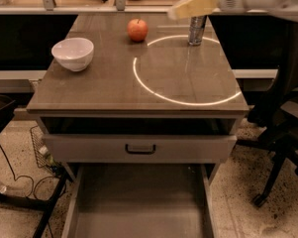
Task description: Place apple into middle drawer
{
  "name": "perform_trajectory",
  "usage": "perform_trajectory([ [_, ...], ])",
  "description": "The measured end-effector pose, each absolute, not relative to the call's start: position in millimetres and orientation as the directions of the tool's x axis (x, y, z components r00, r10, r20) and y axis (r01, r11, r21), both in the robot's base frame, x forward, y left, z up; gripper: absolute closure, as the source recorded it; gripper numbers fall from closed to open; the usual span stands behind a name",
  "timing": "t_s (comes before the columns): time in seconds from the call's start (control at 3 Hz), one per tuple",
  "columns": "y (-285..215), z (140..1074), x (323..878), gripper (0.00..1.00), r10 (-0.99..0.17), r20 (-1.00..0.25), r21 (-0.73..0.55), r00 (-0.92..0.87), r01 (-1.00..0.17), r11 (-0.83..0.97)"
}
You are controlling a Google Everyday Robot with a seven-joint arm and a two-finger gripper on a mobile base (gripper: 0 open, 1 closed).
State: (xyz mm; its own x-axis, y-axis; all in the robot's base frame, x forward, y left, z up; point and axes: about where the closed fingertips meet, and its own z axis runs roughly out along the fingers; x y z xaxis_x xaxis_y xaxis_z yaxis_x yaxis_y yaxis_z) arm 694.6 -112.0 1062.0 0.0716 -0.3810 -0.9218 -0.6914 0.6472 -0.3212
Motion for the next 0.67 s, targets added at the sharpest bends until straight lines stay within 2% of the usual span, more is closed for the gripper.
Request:
perform_trajectory([
  [0.67, -21.1, 1015.7, 764.1, 0.00, -0.232, -0.971, -0.198, 0.051, -0.717, 0.669],
])
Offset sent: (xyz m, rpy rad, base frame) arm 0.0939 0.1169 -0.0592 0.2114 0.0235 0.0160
